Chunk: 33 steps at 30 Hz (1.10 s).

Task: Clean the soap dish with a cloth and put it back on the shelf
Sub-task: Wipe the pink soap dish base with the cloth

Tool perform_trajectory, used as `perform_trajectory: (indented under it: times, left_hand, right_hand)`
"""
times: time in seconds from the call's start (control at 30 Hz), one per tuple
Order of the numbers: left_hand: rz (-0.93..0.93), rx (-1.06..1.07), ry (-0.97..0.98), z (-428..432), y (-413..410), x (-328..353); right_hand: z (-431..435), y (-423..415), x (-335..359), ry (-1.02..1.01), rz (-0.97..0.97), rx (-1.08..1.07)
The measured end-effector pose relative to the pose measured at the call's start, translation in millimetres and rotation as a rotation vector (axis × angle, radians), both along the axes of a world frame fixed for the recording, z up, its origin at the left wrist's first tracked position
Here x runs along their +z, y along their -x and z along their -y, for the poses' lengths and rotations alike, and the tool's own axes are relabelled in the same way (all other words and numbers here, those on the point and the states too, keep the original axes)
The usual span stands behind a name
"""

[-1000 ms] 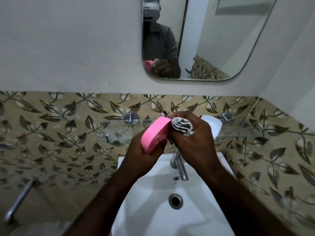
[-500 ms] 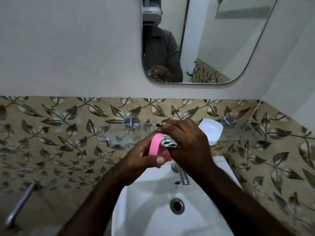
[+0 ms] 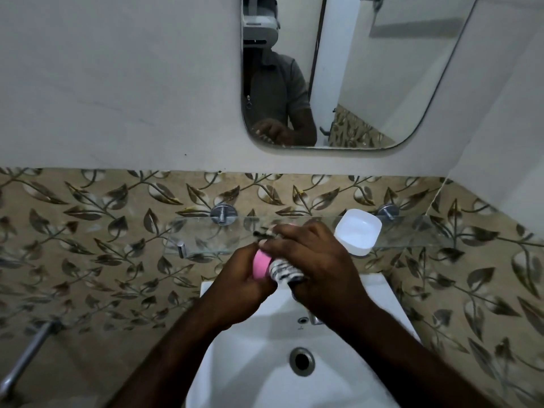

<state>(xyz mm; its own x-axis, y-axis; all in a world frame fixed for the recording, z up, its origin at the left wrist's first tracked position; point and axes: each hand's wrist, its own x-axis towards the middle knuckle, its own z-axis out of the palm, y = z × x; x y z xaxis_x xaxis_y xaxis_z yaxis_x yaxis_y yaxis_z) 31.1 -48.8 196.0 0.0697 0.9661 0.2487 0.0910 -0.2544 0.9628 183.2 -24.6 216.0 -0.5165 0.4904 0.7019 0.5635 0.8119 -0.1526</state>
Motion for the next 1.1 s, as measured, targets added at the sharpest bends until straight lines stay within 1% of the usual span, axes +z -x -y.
perform_trajectory:
  times: [0.1, 0.17, 0.27, 0.33, 0.37, 0.43, 0.47, 0.53, 0.6, 0.67, 0.7, 0.73, 0.83, 0.87, 0.9, 0.97, 1.03, 1.1]
  left_hand:
    - [-0.097, -0.067, -0.016, 0, -2, 1]
    - [-0.128, -0.060, -0.033, 0, -4, 2]
    - [-0.132, -0.016, -0.089, -1, -3, -1]
    - [-0.161, -0.001, -0.137, 0, -3, 1]
    - [-0.187, -0.004, -0.148, 1, -3, 2]
    - [-0.220, -0.033, -0.148, 4, -6, 4]
    - [-0.221, -0.052, -0.140, 5, -7, 5]
    - [-0.221, -0.049, -0.126, 5, -8, 5]
    - [-0.225, -0.014, -0.133, 5, -7, 4]
    - [-0.224, 0.009, -0.133, 6, -5, 4]
    - [-0.222, 0.003, -0.133, 7, -6, 4]
    - [-0.213, -0.016, -0.134, 9, -7, 3]
    - [-0.206, -0.073, -0.151, 14, -12, 7]
    - [-0.214, -0.075, -0.148, 14, -11, 7]
    - [-0.227, -0.070, -0.150, 14, -10, 6]
    - [-0.268, -0.027, -0.149, 11, -8, 2]
    - [-0.281, 0.008, -0.125, 10, -7, 2]
    - [-0.299, -0.012, -0.143, 10, -7, 0]
  right_hand:
    - [-17, -8, 4, 0.161, -0.151, -0.155]
    - [-11, -6, 6, 0.174, -0.170, -0.178]
    - [12, 2, 6, 0.069, -0.103, -0.051]
    - [12, 0, 6, 0.062, -0.109, 0.044]
    - [5, -2, 6, 0.113, -0.163, 0.041]
    - [-10, -6, 8, 0.264, -0.298, -0.052]
    - [-15, -7, 9, 0.304, -0.319, -0.095]
    - [-10, -7, 10, 0.265, -0.265, -0.081]
    - [3, -6, 11, 0.172, -0.166, 0.055]
    - [3, -10, 10, 0.161, -0.123, 0.169]
    - [-4, -14, 10, 0.197, -0.144, 0.181]
    - [-13, -18, 8, 0.241, -0.183, 0.149]
    - [-31, -24, 5, 0.328, -0.248, -0.071]
    - [-28, -22, 6, 0.315, -0.246, -0.084]
    - [-21, -20, 8, 0.290, -0.235, -0.049]
    - [-5, -15, 9, 0.246, -0.195, 0.107]
    - [0, -16, 7, 0.241, -0.184, 0.211]
    - [-10, -19, 2, 0.286, -0.231, 0.177]
